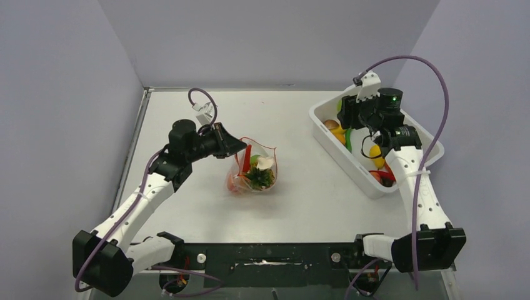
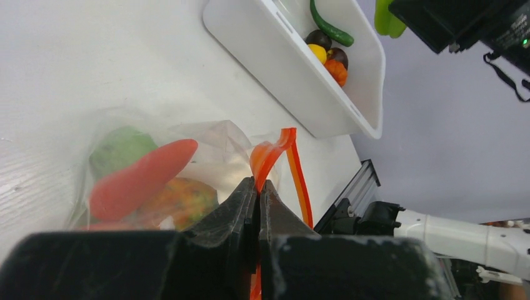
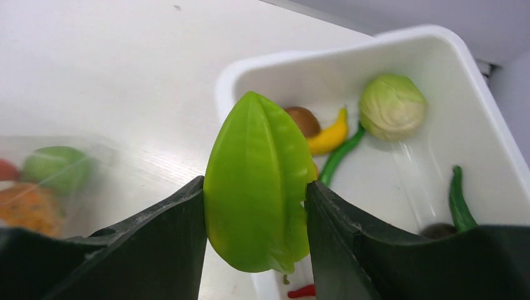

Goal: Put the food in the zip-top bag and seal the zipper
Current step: Pick up the fake fruit from the bin, then place the fake fruit in the zipper food storage bag.

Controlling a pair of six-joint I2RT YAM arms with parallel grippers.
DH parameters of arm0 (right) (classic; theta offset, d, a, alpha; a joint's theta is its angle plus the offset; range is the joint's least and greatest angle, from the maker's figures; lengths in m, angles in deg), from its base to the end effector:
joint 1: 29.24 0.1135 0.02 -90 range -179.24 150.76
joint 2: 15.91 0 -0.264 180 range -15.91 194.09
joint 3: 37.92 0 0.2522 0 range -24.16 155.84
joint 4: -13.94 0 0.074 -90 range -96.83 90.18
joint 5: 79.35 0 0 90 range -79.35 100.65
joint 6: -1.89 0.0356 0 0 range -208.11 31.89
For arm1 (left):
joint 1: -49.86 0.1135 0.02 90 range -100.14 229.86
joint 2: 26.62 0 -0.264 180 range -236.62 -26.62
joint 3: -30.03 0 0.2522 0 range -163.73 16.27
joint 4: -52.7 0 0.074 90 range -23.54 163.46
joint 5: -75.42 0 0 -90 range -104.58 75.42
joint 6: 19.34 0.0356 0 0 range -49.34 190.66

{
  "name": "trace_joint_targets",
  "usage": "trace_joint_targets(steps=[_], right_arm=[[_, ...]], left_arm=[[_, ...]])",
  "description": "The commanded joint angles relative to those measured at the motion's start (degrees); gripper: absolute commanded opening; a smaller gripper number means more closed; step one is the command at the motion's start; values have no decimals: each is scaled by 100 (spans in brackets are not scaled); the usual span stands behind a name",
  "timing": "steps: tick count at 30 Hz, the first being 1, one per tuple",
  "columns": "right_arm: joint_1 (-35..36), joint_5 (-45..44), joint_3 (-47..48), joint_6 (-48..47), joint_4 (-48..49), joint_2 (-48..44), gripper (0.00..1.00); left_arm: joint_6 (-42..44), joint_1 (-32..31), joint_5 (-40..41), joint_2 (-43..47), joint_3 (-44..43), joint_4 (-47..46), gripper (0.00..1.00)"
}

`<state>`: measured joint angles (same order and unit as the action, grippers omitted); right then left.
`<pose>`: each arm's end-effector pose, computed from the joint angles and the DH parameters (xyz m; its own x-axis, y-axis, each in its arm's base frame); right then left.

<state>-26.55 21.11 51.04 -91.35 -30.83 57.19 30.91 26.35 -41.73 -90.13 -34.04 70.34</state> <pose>0.2807 0.0197 0.3823 -0.4705 -0.0777 -0.8789 -0.2319 0.9720 0.0382 0.2278 -0.1168 0.3212 -0.6898 -0.3204 -0.6492 0.4082 0.5685 -0.7143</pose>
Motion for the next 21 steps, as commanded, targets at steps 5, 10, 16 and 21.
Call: trace_joint_targets(steps=[5,10,16,21], right_arm=[[1085,1149,-903,335,1235,-975,45],[1871,1556,-1432,409,1896,-1343,45],[2979,1508,-1771,-104,2499,-1311,46],[3800,1440,-2023,-1322,2903,-1145,49]], left_arm=[[-698,30,9,-169,36,-1029,0],[-710,27,180,-201,269,-1064,0],[-686,23,125,-287,247,-1083,0],[-580,26,53,-337,87,-858,0]])
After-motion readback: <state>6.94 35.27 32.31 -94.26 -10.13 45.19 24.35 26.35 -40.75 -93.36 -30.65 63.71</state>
